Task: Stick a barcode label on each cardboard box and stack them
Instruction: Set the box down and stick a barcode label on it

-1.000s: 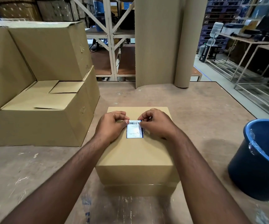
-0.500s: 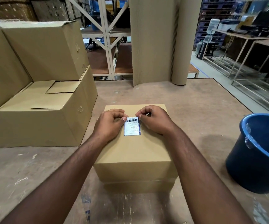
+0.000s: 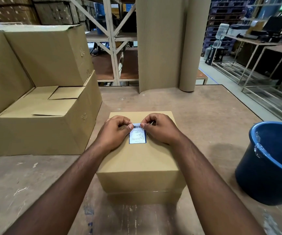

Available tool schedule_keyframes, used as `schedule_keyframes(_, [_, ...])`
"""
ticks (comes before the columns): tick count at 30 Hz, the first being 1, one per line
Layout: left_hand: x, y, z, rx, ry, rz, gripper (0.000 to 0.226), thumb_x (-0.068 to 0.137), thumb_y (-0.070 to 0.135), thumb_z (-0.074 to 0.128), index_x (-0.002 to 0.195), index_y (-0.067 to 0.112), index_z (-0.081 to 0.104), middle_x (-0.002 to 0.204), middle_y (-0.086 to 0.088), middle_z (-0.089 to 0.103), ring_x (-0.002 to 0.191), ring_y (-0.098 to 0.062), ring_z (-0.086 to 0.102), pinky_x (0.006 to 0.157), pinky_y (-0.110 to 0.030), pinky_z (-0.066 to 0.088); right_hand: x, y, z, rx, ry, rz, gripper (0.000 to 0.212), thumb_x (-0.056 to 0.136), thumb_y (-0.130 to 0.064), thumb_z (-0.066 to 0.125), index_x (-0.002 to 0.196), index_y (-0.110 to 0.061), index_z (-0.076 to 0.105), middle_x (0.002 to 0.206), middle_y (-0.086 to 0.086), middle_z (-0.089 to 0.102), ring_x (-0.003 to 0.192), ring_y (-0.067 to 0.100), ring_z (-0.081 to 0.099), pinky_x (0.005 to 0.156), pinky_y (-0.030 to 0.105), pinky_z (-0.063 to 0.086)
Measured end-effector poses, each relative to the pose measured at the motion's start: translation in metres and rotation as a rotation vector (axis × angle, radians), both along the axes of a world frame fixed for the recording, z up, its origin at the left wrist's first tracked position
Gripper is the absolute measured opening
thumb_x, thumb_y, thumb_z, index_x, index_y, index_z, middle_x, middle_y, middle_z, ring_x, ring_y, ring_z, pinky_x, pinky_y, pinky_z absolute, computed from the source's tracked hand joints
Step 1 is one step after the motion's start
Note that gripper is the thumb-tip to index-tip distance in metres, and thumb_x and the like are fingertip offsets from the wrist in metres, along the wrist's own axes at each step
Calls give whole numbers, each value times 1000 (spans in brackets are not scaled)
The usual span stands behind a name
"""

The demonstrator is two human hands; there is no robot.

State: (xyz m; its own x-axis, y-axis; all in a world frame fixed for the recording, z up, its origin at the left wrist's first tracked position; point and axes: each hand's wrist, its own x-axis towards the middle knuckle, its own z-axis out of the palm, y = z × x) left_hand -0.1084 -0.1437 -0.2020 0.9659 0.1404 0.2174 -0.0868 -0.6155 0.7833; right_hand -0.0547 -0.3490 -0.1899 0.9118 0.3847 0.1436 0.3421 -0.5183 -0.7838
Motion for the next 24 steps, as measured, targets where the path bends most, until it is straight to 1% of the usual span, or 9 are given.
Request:
schedule_keyframes(3, [-2, -1, 1, -22, 33, 17, 19, 81, 56, 65, 86, 39, 72, 91, 18, 73, 93, -14, 69, 87, -47, 57, -2, -1, 3, 2, -9, -19, 15, 94, -33, 71, 82, -26, 75, 68, -19, 69, 59, -2, 57, 62, 29, 47])
schedule_keyframes(7, [-3, -2, -1, -129, 29, -7, 27, 77, 61, 64, 88, 38, 73, 86, 13, 75, 89, -18, 72, 88, -52, 57, -6, 0, 8, -140, -45, -21, 22, 90, -46, 73, 85, -25, 74, 78, -11, 72, 70, 6, 61, 65, 31, 47])
schedule_keyframes(9, [-3, -3, -1, -169, 28, -11, 19, 82, 53, 68, 87, 36, 74, 85, 10, 75, 84, -16, 70, 87, -50, 57, -7, -1, 7, -171, -43, -6, 20, 89, -45, 74, 83, -25, 73, 78, -11, 71, 72, 9, 63, 67, 34, 49])
schedule_keyframes(12, [-7, -5, 6, -265, 10, -39, 7, 94, 29, 72, 90, 27, 77, 88, 5, 77, 81, -9, 68, 79, -35, 56, -5, -5, 5, -136, -48, 31, 16, 91, -40, 74, 83, -27, 72, 78, -12, 70, 73, 8, 61, 71, 37, 51])
schedule_keyframes(14, [-13, -2, 12, -328, 67, -110, 10, 95, 23, 72, 103, 23, 78, 99, 4, 78, 91, -8, 72, 82, -27, 55, -4, -7, 4, -103, -44, 35, 15, 92, -39, 74, 85, -26, 73, 80, -12, 70, 72, 6, 60, 70, 37, 50])
schedule_keyframes(16, [-19, 4, 15, -361, 132, -180, 23, 93, 20, 75, 115, 23, 75, 107, 2, 78, 101, -12, 73, 87, -27, 58, -4, -6, 3, -60, -41, 47, 13, 93, -36, 75, 88, -24, 74, 81, -12, 71, 66, 1, 57, 65, 33, 47])
schedule_keyframes(19, [-21, 7, 13, -340, 134, -179, 21, 90, 13, 77, 110, 20, 76, 104, 1, 78, 96, -13, 74, 83, -24, 58, -8, -4, 4, -2, -30, 51, 11, 92, -32, 76, 88, -22, 75, 74, -13, 69, 57, -2, 53, 59, 25, 40])
schedule_keyframes(22, [-19, 5, 7, -276, 81, -167, 11, 91, 15, 76, 101, 20, 75, 101, 4, 78, 94, -10, 73, 99, -41, 54, -11, -5, 11, -54, -11, 19, 10, 90, -35, 78, 88, -25, 75, 69, -15, 67, 56, -2, 54, 58, 26, 41])
schedule_keyframes(24, [-19, 8, 4, -212, 46, -184, 15, 89, 32, 75, 102, 26, 73, 103, 9, 77, 99, -9, 72, 115, -60, 35, -14, -6, 16, -130, 29, -4, 16, 84, -36, 83, 90, -25, 74, 73, -13, 69, 60, 1, 56, 59, 28, 43])
